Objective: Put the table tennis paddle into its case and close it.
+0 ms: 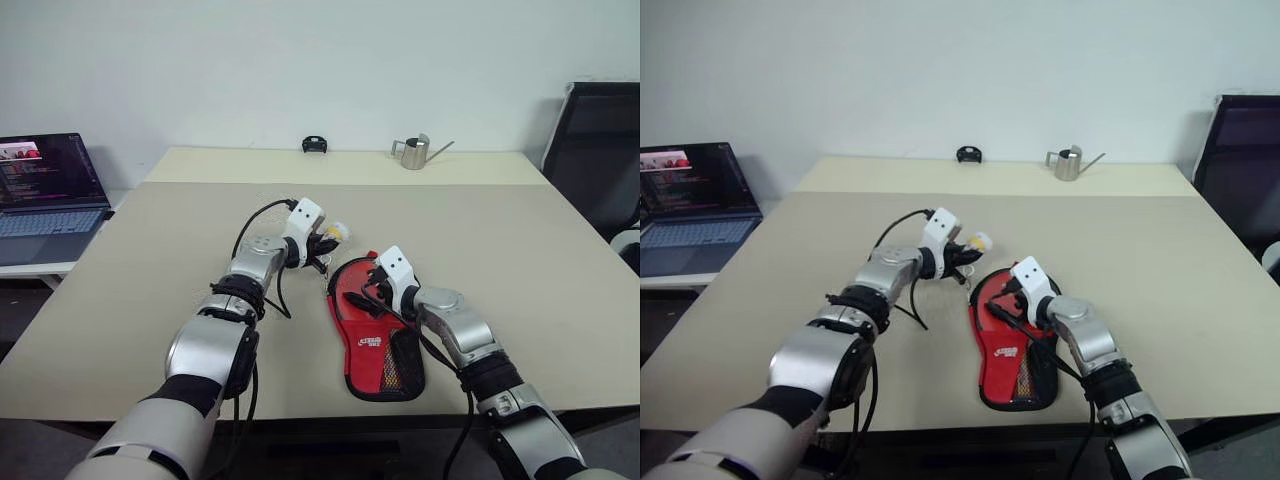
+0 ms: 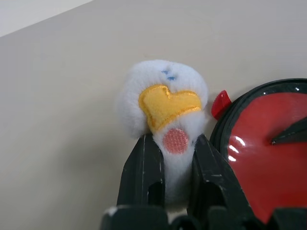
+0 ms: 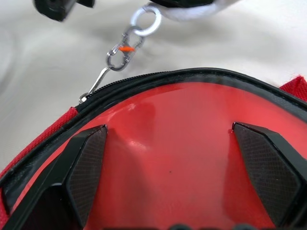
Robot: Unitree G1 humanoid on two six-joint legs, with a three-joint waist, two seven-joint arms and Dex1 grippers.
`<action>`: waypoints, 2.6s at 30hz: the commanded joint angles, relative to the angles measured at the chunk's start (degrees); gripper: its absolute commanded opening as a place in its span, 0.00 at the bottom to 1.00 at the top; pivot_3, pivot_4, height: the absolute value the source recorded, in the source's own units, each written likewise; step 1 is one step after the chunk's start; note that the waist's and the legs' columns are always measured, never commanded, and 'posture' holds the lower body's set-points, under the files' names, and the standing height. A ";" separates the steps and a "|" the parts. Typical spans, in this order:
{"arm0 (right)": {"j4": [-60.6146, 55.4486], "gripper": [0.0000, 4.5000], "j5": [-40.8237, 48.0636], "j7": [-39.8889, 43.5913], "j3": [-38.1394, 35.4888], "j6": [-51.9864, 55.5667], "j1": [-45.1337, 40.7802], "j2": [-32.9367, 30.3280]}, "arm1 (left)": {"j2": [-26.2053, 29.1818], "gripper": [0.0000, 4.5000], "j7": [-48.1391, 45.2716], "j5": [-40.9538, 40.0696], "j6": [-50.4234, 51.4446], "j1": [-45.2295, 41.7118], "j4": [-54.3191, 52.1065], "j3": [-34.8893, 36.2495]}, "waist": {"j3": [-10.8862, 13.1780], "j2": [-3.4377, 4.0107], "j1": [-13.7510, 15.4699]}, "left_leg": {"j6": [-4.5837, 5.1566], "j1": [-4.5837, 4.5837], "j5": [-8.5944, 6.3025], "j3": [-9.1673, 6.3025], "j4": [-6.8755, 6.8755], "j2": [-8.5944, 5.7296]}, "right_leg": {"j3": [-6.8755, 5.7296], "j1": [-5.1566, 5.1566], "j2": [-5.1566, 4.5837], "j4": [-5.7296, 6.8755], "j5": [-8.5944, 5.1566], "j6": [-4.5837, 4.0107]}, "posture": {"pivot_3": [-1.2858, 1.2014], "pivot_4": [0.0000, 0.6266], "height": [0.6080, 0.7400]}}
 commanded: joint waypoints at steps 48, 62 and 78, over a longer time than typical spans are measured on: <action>-20.87 1.00 3.37 -1.69 0.43 20.04 18.84 -8.23 | -11.40 0.05 26.90 11.25 -9.78 -8.78 4.74 0.29 | -0.02 -0.07 1.59 | -0.02 -0.10 -0.01 -0.20 -0.02 -0.08 | -0.52 0.09 -0.06 -0.16 -0.05 0.13 | 0.52 0.24 1.00; -31.27 1.00 5.00 -7.43 -0.17 25.83 24.34 -4.93 | -14.08 0.05 36.33 16.98 -10.86 -13.14 5.34 -1.64 | -0.01 -0.07 1.72 | -0.03 -0.41 0.00 -0.64 -0.02 -0.12 | -0.94 0.04 -0.08 -0.36 -0.06 0.12 | 0.52 0.24 1.00; -36.08 1.00 6.02 -11.46 -0.47 28.35 27.09 -2.86 | -18.92 0.05 42.40 22.27 -11.94 -16.03 5.65 -5.00 | 0.04 -0.05 1.75 | -0.04 -0.47 0.01 -0.67 -0.02 -0.16 | -0.98 0.00 -0.08 -0.37 -0.07 0.13 | 0.52 0.24 1.00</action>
